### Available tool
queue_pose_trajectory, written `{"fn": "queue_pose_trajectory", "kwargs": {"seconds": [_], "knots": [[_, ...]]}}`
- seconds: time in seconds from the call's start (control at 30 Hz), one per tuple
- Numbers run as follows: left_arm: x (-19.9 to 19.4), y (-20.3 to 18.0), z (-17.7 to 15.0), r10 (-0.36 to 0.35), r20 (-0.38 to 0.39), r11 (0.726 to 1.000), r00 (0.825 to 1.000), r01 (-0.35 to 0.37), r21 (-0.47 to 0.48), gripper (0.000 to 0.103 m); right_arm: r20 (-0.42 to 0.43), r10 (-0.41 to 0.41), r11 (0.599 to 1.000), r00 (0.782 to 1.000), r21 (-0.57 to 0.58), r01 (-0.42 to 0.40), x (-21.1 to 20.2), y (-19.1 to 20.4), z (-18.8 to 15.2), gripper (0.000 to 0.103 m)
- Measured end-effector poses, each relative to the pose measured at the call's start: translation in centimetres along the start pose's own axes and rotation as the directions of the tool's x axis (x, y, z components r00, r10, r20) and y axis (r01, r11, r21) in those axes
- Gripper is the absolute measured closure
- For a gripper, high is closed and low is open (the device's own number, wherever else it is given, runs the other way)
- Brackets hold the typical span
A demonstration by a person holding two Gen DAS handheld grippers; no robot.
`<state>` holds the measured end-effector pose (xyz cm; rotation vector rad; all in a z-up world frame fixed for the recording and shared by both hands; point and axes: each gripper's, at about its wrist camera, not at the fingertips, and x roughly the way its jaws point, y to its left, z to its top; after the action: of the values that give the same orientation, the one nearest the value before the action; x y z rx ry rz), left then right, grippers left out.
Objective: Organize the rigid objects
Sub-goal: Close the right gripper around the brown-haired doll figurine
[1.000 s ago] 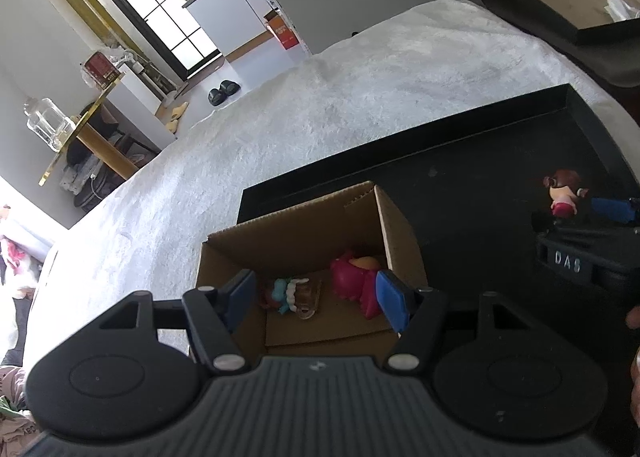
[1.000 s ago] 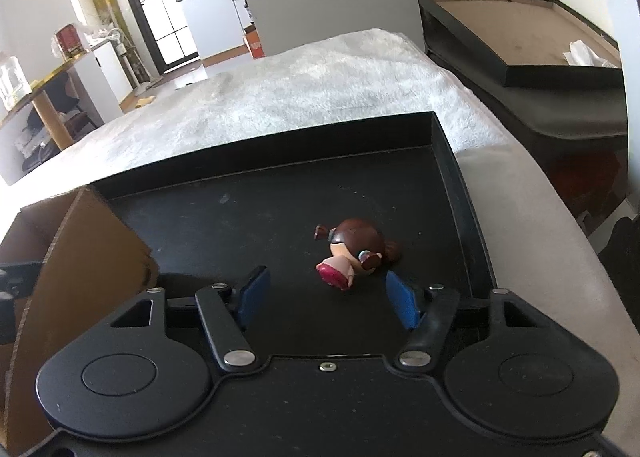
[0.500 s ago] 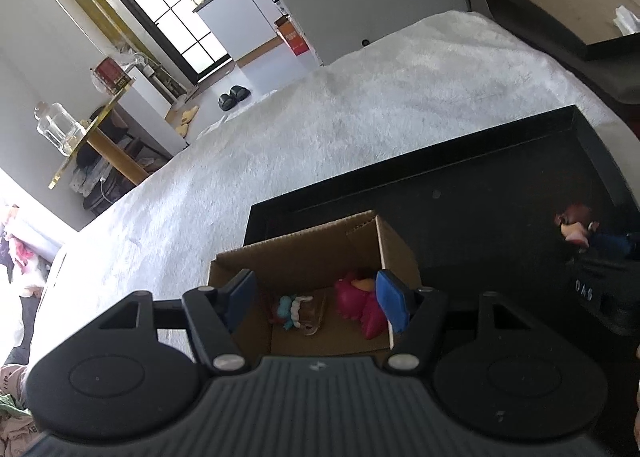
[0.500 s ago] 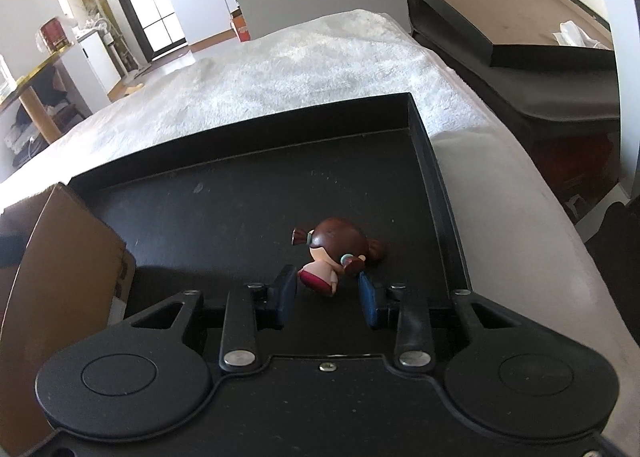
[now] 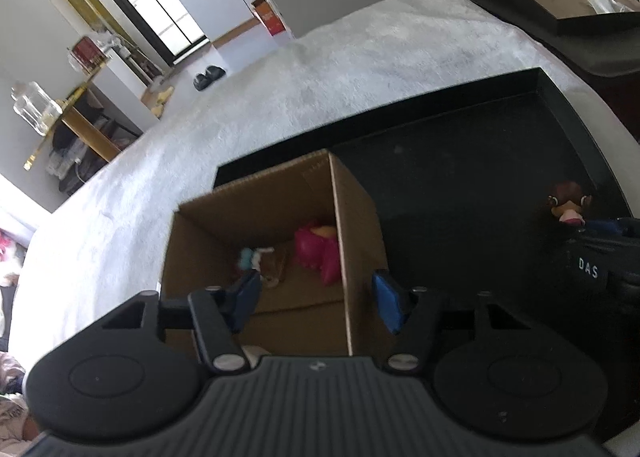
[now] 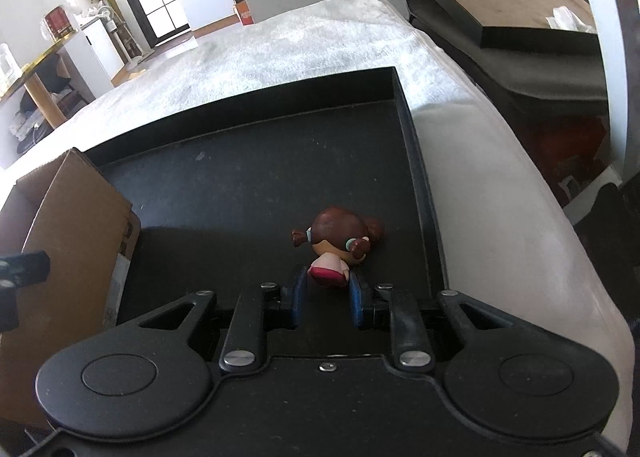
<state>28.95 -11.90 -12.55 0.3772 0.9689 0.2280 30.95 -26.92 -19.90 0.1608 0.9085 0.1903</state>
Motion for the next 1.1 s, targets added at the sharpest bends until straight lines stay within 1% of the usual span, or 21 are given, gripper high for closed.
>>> {"fn": "queue_pose_trajectory", "kwargs": {"seconds": [0.03,0.1,0.13,0.2,0.33,0.37,0.43,0.47,0.5,0.57,0.7,1.1], "knots": [[0.0,0.1,-0.1,-0.008,0.003,1.000,1.000,0.008,-0.011,0.051,-0.001,0.004,1.000,1.000,-0.001,-0.004,-0.3,-0.1,-0.2,0.080],[-0.2,0.2,-0.2,-0.029,0.006,0.999,1.000,0.029,-0.031,0.064,-0.006,0.012,1.000,1.000,-0.003,-0.012,-0.8,-0.2,-0.5,0.080],[-0.2,0.1,-0.2,-0.042,0.005,0.998,0.999,0.042,-0.036,0.067,-0.013,0.019,1.000,1.000,-0.003,-0.019,-1.0,-0.2,-0.8,0.080],[-0.4,-0.2,-0.2,-0.055,0.006,0.998,0.998,0.055,-0.031,0.080,-0.025,0.030,1.000,0.999,-0.003,-0.031,-1.3,-0.2,-1.0,0.080],[-0.5,-0.8,0.0,-0.074,-0.002,0.997,0.997,0.074,-0.032,0.087,-0.038,0.049,0.998,0.998,-0.022,-0.050,-1.9,0.1,-1.4,0.079],[-0.5,-0.8,0.0,-0.073,-0.002,0.997,0.997,0.073,-0.036,0.088,-0.040,0.049,0.998,0.998,-0.027,-0.050,-2.1,0.2,-1.5,0.078],[-0.5,-0.9,0.0,-0.069,-0.001,0.997,0.998,0.069,-0.044,0.089,-0.043,0.045,0.998,0.998,-0.031,-0.047,-2.2,0.4,-1.7,0.073],[-0.5,-0.9,-0.1,-0.070,-0.001,0.997,0.998,0.070,-0.045,0.090,-0.043,0.043,0.998,0.998,-0.036,-0.045,-2.3,0.4,-1.8,0.066],[-0.5,-0.9,-0.1,-0.070,0.000,0.996,0.998,0.070,-0.045,0.090,-0.041,0.039,0.998,0.998,-0.039,-0.040,-2.4,0.5,-1.9,0.056],[-0.5,-0.9,-0.1,-0.070,0.003,0.997,0.998,0.070,-0.045,0.090,-0.024,0.020,0.998,0.999,-0.054,-0.021,-2.5,0.8,-1.9,0.047],[-0.4,-0.8,-0.3,-0.074,0.008,0.996,0.997,0.074,-0.048,0.090,0.006,-0.003,0.998,1.000,-0.067,0.003,-2.3,1.2,-1.7,0.041],[0.3,-0.4,0.0,-0.100,0.003,0.992,0.995,0.100,-0.073,0.090,0.065,-0.043,0.998,0.997,-0.040,0.045,0.2,1.6,-0.5,0.041]]}}
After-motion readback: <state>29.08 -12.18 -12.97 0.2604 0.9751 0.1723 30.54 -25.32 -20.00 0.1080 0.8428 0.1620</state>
